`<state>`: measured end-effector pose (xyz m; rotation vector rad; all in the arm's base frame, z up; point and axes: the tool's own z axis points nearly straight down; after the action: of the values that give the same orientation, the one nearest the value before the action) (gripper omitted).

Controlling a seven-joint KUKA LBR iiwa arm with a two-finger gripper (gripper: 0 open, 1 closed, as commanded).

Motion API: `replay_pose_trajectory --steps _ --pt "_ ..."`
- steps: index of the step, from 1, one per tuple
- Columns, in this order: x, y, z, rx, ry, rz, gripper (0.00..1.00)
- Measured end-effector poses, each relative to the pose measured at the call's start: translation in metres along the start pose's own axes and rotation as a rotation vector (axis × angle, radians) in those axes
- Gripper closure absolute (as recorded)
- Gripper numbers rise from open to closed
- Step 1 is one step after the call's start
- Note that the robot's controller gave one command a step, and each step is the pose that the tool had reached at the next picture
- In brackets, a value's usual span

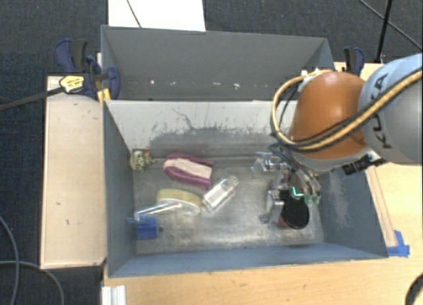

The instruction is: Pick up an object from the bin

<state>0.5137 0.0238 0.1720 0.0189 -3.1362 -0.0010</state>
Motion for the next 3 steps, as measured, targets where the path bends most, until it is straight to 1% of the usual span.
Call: replay_pose_trajectory --steps 1,2,3 --pt "-0.057 0.024 -0.020 0.001 -0.012 -0.165 0.00" --pt "-0.034 0.026 0.006 0.000 -0.005 -0.054 0.00" --pt "-0.035 0.026 0.005 0.000 -0.008 -0.053 1.00"
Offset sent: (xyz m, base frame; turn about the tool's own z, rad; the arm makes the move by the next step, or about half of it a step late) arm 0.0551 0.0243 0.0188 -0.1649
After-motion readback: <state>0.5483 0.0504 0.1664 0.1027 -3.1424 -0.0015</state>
